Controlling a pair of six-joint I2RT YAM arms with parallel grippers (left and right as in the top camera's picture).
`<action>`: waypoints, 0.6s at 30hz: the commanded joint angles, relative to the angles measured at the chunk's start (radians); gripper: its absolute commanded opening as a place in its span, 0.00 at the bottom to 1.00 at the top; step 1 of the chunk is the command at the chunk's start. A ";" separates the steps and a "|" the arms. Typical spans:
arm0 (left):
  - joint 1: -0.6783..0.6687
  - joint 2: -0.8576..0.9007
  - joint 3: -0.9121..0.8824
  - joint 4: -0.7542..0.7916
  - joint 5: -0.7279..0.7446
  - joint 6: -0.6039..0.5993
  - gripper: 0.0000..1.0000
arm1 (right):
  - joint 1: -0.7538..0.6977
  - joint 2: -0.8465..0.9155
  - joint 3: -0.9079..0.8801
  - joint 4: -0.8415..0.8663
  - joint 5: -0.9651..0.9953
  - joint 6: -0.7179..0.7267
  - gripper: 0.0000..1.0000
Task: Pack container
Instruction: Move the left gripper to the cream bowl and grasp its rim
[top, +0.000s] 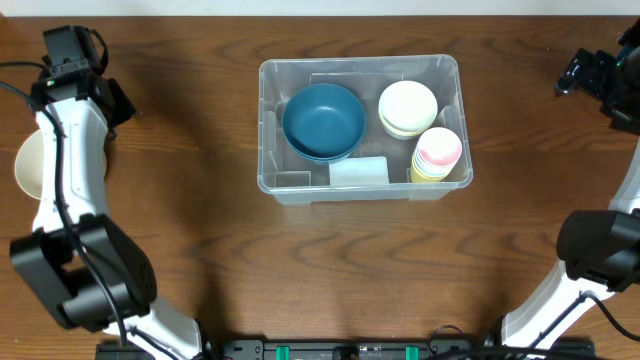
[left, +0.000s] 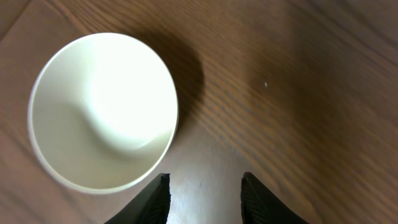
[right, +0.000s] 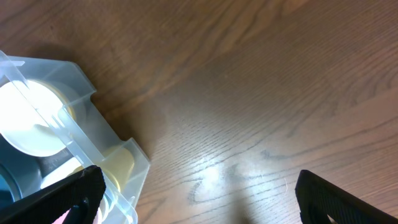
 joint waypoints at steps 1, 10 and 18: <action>0.021 0.041 -0.003 0.039 -0.016 -0.017 0.39 | -0.002 -0.025 0.019 -0.002 0.010 0.014 0.99; 0.085 0.149 -0.003 0.143 -0.049 0.014 0.39 | -0.002 -0.025 0.019 -0.002 0.010 0.014 0.99; 0.109 0.270 -0.003 0.176 -0.049 0.018 0.39 | -0.002 -0.025 0.019 -0.002 0.010 0.014 0.99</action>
